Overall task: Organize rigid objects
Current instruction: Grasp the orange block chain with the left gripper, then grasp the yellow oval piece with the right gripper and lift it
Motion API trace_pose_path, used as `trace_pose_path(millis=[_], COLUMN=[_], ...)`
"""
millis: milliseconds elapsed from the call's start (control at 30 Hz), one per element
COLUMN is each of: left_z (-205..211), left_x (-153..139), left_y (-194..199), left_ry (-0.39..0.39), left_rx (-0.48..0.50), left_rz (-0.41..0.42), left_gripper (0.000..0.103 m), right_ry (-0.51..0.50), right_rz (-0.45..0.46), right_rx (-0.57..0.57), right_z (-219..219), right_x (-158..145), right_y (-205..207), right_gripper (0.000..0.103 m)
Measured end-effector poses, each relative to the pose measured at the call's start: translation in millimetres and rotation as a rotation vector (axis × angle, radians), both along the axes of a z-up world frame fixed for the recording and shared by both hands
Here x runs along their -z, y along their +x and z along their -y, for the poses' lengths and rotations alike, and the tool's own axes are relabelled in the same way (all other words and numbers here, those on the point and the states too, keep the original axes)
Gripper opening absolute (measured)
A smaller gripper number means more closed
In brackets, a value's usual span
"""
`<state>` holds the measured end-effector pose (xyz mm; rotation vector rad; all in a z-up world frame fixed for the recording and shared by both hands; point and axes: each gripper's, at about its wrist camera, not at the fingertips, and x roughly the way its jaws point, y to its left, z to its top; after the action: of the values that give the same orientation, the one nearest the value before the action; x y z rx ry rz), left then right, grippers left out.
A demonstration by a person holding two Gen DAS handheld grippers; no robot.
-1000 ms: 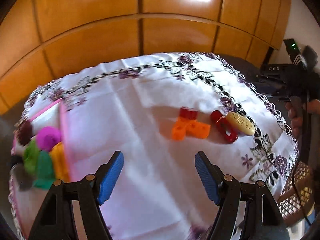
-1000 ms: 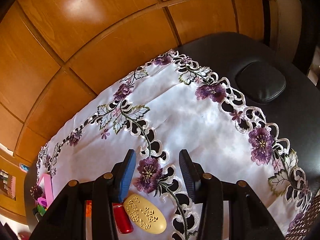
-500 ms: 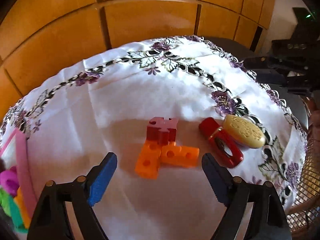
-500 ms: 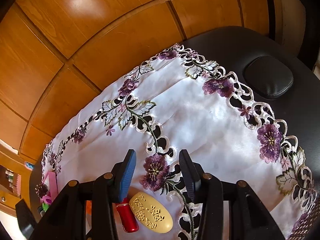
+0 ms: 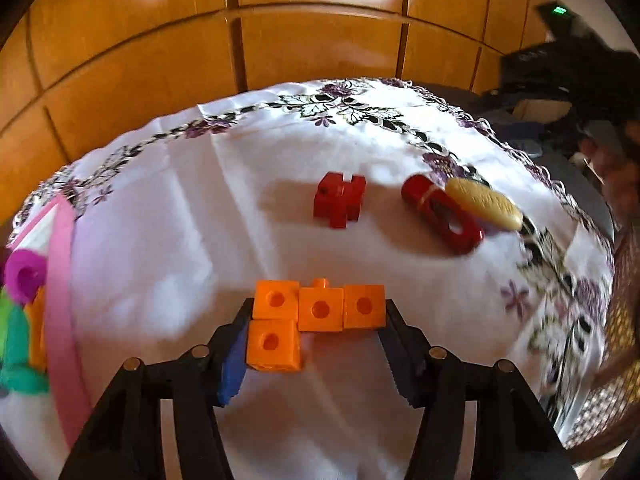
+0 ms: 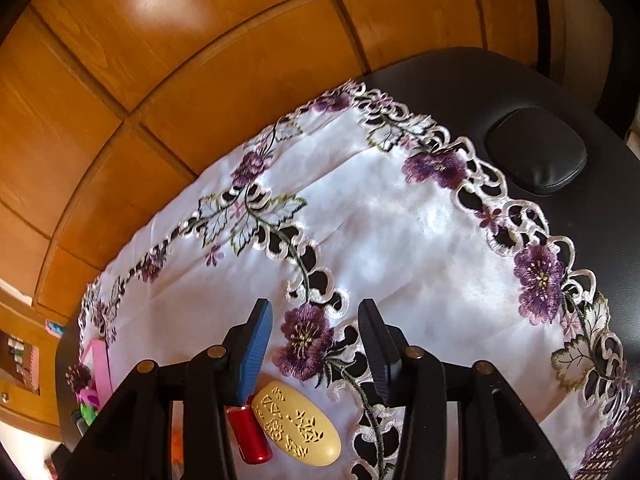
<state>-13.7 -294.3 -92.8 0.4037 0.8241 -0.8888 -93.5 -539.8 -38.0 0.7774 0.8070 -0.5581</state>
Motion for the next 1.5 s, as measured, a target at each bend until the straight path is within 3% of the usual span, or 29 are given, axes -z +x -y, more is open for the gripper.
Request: trace_pose_path(millis=[267, 633, 1000, 1267, 1500], left_z=[-7.2, -12.9, -14.9, -14.8, -15.5], left_x=[2.4, 3.2, 3.3, 3.5, 3.1], left_y=[0.5, 0.8, 1.5, 1.8, 2.3], left_ry=[-0.027, -0.063, -0.071, -0.076, -0.076], left_rx=[-0.012, -0.014, -0.012, -0.015, -0.017], left_rz=[-0.005, -0.015, -0.028, -0.029, -0.026], left_gripper=[0.06, 0.06, 0.06, 0.06, 0.06], right_ry=[0.079, -0.051, -0.117, -0.19, -0.2], right_rz=[-0.138, -0.356, -0.535, -0.513, -0.37], right_rx=[-0.203, -0.465, -0.594, -0.608, -0.395], right_z=[-28.1, -60.1, -74.9, -86.4, -61.3], right_x=[26.9, 22.3, 43.4, 49.5, 42.6], right_y=[25.2, 34.6, 70.4, 68.7, 72.4], right_gripper=[0.045, 0.045, 0.047, 0.044, 0.044])
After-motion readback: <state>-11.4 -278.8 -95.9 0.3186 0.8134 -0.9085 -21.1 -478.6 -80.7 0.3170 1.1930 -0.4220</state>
